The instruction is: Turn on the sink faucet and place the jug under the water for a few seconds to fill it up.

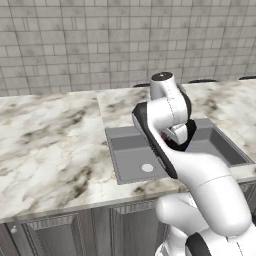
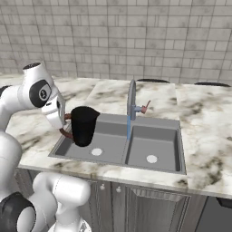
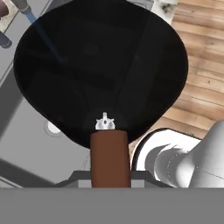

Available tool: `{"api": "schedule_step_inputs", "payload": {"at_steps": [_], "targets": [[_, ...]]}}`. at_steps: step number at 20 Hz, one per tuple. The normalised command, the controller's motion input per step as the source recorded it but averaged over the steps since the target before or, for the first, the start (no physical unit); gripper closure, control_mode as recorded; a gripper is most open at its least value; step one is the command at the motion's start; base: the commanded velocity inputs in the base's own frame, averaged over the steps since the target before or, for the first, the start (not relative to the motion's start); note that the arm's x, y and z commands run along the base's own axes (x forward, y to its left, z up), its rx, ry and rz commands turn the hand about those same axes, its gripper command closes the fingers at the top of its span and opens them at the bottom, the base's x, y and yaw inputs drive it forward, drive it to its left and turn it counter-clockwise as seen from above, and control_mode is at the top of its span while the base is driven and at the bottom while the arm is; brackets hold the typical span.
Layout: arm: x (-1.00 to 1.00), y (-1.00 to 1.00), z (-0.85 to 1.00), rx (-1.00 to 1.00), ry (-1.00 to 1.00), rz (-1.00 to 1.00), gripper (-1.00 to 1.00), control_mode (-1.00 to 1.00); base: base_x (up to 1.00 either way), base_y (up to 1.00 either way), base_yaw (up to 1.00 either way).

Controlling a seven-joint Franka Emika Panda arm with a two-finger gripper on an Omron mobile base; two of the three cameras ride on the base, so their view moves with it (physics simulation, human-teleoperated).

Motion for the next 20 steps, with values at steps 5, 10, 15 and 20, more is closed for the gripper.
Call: {"api": "schedule_step_inputs", "payload": {"at_steps": [5,10,15,20], "targets": [[0.12,-0.01,0.0,0.0,0.0,0.0,1.0,-1.0,0.0,0.0,0.0],[0.18,-0.23,-0.08,-0.02,0.0,-0.02,1.0,-1.0,0.0,0.0,0.0],[0.36,-0.13,0.0,0.0,0.0,-0.06,1.0,-1.0,0.0,0.0,0.0],[0.35,-0.09,-0.01,0.0,0.0,-0.04,1.0,-1.0,0.0,0.0,0.0]]}}
